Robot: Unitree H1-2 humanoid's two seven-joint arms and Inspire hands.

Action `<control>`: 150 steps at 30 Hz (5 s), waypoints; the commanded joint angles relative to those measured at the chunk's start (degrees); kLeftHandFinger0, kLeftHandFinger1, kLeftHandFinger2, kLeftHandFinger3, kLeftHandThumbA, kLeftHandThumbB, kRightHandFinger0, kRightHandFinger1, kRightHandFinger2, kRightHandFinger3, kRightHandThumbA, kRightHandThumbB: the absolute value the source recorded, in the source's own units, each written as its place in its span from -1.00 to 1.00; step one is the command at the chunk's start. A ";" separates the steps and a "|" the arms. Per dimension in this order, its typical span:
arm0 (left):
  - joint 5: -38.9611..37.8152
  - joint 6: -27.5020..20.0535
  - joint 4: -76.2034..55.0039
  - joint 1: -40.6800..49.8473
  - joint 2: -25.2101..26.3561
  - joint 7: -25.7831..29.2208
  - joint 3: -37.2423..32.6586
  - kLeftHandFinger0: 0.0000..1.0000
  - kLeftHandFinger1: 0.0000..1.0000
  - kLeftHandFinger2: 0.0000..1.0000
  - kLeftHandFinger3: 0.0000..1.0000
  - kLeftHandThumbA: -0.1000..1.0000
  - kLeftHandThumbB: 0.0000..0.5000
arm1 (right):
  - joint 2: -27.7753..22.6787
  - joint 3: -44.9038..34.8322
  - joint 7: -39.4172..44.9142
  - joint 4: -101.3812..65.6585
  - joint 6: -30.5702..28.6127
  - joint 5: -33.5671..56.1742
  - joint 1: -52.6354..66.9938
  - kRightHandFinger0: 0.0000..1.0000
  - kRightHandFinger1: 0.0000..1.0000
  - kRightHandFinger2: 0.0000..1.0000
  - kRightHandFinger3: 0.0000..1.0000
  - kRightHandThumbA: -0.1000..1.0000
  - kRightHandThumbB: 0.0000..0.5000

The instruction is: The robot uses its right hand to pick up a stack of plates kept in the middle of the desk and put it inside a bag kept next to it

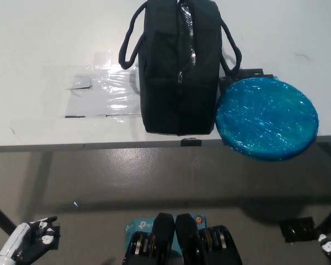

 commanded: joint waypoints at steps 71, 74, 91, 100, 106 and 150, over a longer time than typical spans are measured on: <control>4.29 0.39 -2.19 -1.51 3.94 -3.41 -3.58 0.48 0.47 0.64 0.47 -1.00 -0.44 | -6.93 25.26 -19.22 13.47 10.51 -59.99 -29.69 0.26 0.00 0.04 1.00 -0.46 -0.94; 4.49 -0.40 -1.81 -1.55 4.09 -3.57 -3.87 0.47 0.45 0.62 0.46 -1.00 -0.44 | -8.50 25.27 -22.91 14.59 5.73 -57.49 -30.97 -0.64 -0.97 -0.89 0.57 -0.97 -0.85; 5.65 -0.02 -1.84 -1.41 4.21 -3.53 -3.96 0.52 0.45 0.59 0.48 -1.00 -0.50 | -1.09 13.70 -13.85 0.62 -2.47 -24.14 -26.69 -1.00 -1.00 -0.63 -0.92 -1.00 0.18; 7.17 0.88 -2.59 -1.38 4.55 -3.44 -4.56 0.67 0.53 0.68 0.52 -1.00 -0.56 | 4.06 0.66 -9.65 -6.68 5.23 -3.89 -27.31 -1.00 -1.00 -0.57 -0.48 -1.00 -0.42; 7.80 0.06 -2.08 -1.45 4.65 -3.24 -4.73 0.67 0.51 0.64 0.51 -1.00 -0.47 | 7.90 -8.41 -11.62 -11.36 9.71 8.58 -31.32 -1.00 -1.00 -1.00 -0.93 -1.00 -0.36; 7.61 1.17 -2.39 -0.29 5.38 -4.29 -5.35 0.67 0.54 0.67 0.54 -1.00 -0.45 | 20.63 1.66 -6.82 -8.03 21.24 7.15 -66.30 -1.00 -1.00 -1.00 -1.00 -1.00 0.07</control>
